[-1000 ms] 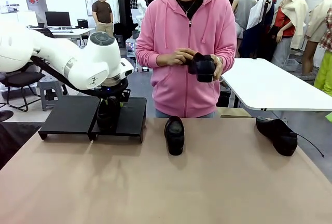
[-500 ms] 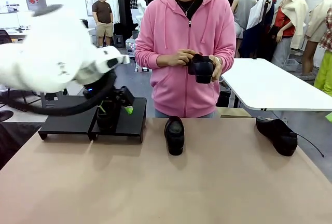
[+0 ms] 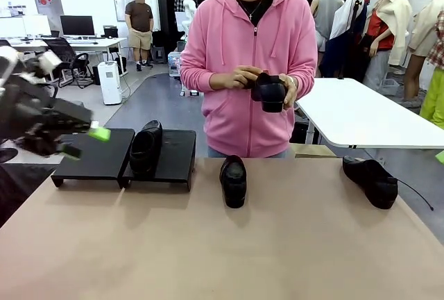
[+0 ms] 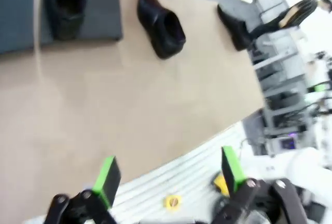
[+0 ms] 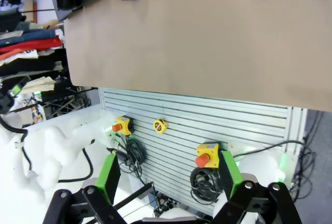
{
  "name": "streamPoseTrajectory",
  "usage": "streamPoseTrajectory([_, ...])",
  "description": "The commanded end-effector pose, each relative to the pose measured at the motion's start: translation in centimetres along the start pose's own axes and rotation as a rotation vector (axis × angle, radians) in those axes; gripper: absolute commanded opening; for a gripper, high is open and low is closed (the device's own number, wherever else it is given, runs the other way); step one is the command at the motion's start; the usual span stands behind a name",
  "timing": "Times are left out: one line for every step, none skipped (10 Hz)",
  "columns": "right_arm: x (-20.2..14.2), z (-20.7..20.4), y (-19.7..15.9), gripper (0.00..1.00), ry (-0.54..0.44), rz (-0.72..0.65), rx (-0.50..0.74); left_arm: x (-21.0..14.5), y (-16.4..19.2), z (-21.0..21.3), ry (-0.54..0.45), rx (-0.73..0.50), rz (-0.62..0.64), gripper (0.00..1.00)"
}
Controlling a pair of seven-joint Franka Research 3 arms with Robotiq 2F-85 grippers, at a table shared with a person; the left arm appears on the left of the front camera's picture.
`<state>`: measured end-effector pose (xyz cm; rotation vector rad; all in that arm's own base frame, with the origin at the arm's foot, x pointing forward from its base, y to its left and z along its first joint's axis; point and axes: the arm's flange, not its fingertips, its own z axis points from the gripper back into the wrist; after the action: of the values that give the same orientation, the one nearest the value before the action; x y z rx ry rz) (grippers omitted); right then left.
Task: Organize the shoes by placing them on the stand.
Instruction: Place the Shoe from the middle of the table onto the Shoes Stand.
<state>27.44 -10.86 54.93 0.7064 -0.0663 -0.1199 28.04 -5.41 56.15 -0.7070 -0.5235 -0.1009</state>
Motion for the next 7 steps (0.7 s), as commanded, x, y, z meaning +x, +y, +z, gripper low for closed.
streamPoseTrajectory([0.0, 0.3, -0.2, 1.00, 0.004, 0.022, -0.001, -6.2, 8.8, 1.6, 0.049, -0.108, 0.161, 1.00])
streamPoseTrajectory([0.0, 0.3, -0.2, 1.00, 0.004, 0.022, -0.001, -6.9, 12.3, 2.0, 0.085, -0.190, 0.198, 1.00])
streamPoseTrajectory([0.0, 0.3, -0.2, 1.00, 0.004, 0.022, -0.001, -7.4, 15.4, 1.3, 0.116, -0.265, 0.233, 1.00])
streamPoseTrajectory([0.0, 0.3, -0.2, 1.00, 0.004, 0.022, -0.001, -7.4, 16.9, 0.5, 0.083, -0.321, 0.215, 1.00])
streamPoseTrajectory([0.0, 0.3, -0.2, 1.00, 0.004, 0.022, -0.001, -2.2, 11.7, 4.9, 0.081, -0.194, 0.202, 1.00])
streamPoseTrajectory([0.0, 0.3, -0.2, 1.00, 0.004, 0.022, -0.001, -2.2, 11.7, 4.9, 0.081, -0.194, 0.202, 1.00])
streamPoseTrajectory([0.0, 0.3, -0.2, 1.00, 0.004, 0.022, -0.001, -2.2, 11.7, 4.9, 0.081, -0.194, 0.202, 1.00])
